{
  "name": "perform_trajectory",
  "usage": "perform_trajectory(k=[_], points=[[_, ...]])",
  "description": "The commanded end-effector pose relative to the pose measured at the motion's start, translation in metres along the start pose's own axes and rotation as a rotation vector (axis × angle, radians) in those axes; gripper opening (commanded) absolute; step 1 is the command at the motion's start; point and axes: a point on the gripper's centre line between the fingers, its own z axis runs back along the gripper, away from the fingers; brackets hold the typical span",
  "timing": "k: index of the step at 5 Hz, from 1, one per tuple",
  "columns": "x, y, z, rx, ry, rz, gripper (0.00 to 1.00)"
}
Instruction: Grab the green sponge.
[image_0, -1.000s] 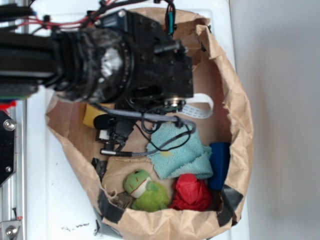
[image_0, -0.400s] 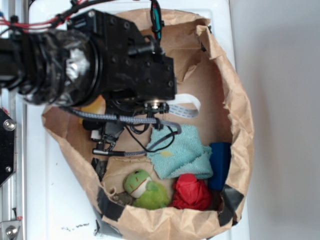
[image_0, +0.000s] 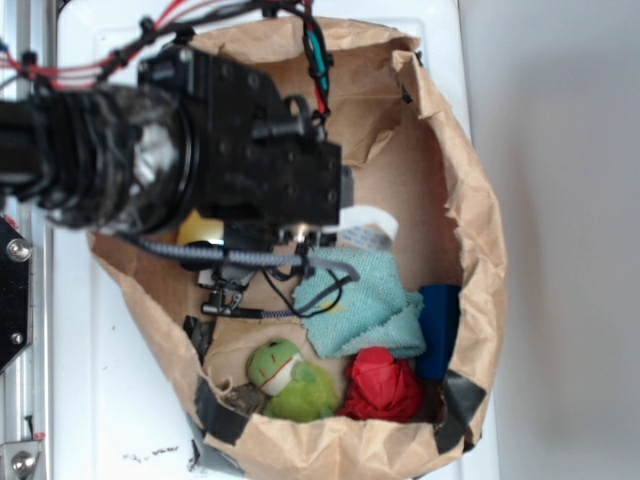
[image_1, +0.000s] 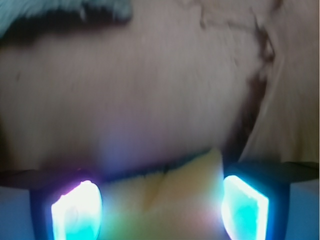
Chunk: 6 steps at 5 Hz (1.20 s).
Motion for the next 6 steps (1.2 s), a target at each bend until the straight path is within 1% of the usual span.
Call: perform_trajectory(k=[1,2,3,6], points=[[0.001,-0.001,0.0,0.01,-0.021,-0.015,1.0],[0.003,0.001,0.003,-0.002,-0.032,0.006,0.0],[0.003,0.005,0.009,-0.016,-0.046,0.012,0.0],[0.005,0.007,0.012,-0.023,-0.056,0.019,0.0]])
